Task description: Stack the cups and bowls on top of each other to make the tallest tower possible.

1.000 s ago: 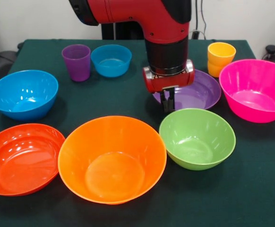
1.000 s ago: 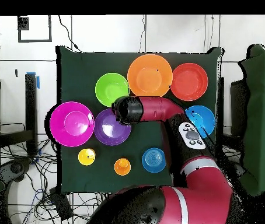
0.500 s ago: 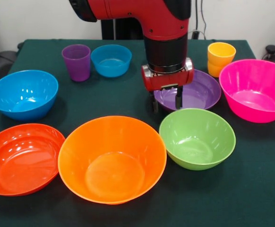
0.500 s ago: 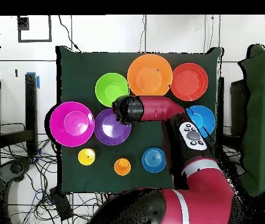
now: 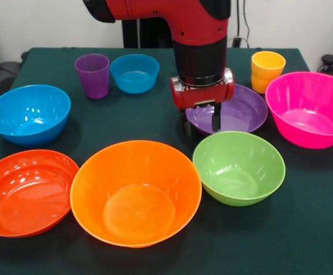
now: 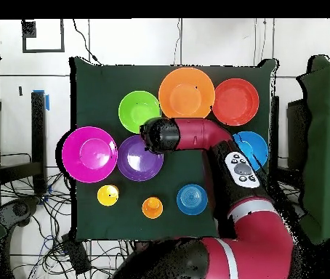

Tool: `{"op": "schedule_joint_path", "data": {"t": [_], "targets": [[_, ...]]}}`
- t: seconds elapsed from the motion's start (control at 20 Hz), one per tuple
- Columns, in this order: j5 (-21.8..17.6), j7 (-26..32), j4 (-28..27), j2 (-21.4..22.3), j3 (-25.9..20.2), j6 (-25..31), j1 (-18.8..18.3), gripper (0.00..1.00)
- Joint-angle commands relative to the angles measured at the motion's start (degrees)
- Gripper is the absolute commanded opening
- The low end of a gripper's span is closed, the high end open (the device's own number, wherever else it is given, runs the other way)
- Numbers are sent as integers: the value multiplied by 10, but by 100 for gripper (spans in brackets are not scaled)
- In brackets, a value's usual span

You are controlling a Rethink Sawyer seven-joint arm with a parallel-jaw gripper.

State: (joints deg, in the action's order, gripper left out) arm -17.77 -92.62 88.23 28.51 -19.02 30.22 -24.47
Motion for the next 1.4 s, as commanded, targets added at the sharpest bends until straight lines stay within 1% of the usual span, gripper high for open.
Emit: {"op": "schedule_joint_path", "data": {"t": [0.05, 0.2, 0.4, 0.55, 0.95, 1.1, 1.4], "targets": [[-42, 34, 1, -5, -24, 12, 6, 100], [-37, 33, 18, 10, -22, 27, 4, 100], [-28, 37, 68, 57, -22, 45, -13, 100], [-27, 36, 97, 76, -22, 40, -25, 100], [-39, 22, 132, 68, -22, -3, -40, 100], [-46, 19, 135, 59, -22, -15, -43, 100], [-55, 10, 134, 46, -17, -32, -36, 100]]}}
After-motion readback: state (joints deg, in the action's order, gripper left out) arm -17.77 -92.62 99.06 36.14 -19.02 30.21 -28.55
